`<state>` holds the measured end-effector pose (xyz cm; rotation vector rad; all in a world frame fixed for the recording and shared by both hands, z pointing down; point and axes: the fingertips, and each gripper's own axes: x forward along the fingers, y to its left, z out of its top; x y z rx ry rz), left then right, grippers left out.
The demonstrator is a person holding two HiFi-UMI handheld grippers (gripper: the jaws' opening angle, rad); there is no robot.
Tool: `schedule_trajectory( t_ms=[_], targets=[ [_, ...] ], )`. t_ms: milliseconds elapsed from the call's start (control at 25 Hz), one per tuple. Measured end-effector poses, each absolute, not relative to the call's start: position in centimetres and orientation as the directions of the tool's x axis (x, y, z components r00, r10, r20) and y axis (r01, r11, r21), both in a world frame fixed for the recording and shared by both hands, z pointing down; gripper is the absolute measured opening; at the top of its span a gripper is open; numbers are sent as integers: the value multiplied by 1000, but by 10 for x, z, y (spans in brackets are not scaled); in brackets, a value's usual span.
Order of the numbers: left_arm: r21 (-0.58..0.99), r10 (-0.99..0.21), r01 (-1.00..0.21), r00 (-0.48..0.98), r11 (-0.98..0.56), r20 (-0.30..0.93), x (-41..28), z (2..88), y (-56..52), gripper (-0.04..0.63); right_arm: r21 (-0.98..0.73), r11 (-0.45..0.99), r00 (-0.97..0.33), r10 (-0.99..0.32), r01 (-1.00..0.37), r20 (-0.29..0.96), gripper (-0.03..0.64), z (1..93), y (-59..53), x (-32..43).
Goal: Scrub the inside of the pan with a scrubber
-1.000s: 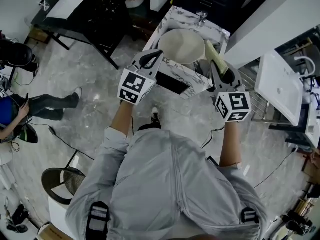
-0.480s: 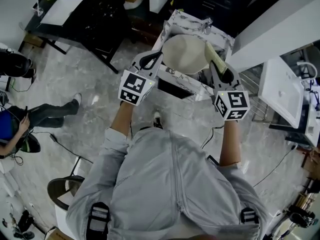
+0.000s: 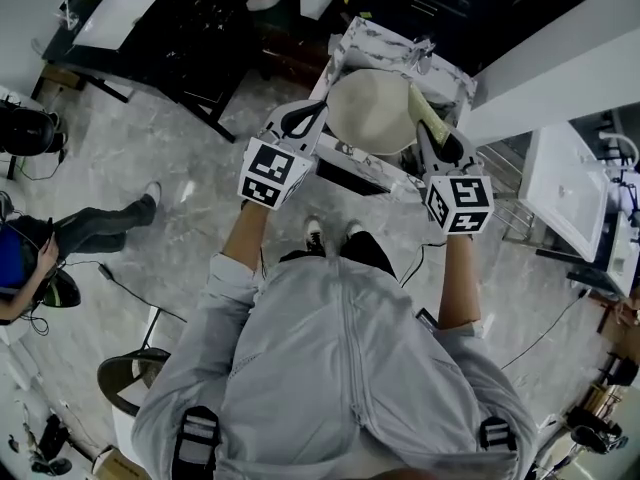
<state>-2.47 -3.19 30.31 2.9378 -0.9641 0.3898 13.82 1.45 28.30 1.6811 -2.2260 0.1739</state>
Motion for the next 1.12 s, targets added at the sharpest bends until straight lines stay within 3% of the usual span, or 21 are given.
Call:
schedule_trajectory(
  t_ms=[1120],
  targets=[
    [-10, -729, -792, 557, -611, 397, 10, 381, -125, 23, 16, 499, -408, -725, -866, 554, 89, 441, -154, 179]
  ],
)
